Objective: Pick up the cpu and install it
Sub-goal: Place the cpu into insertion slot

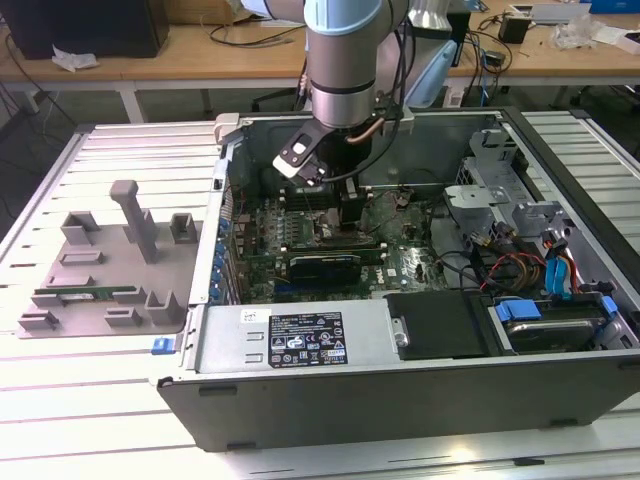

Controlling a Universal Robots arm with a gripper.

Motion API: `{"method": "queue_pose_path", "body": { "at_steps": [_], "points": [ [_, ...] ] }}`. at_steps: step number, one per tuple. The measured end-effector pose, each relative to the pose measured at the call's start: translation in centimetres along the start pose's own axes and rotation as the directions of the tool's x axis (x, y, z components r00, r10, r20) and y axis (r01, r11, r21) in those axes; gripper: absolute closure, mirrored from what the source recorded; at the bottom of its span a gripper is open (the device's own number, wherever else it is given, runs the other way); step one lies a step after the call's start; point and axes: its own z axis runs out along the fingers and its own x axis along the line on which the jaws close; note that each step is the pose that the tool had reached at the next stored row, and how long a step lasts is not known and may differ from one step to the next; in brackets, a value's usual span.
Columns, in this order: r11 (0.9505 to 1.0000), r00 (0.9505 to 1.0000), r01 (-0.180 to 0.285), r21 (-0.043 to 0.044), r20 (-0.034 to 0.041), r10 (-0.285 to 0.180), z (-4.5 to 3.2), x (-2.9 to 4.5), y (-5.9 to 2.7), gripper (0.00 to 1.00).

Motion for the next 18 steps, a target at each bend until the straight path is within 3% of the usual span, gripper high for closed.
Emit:
{"method": "queue_pose_path", "body": {
  "at_steps": [8,18],
  "points": [
    [0.999,0.999,-0.045,0.0005,0.0023,0.045,0.67,0.04,-0.41,0.45],
    [0.9984,0.9984,-0.056,0.0006,0.0017,0.056,1.37,0.36,-0.51,0.45]
  ]
}}
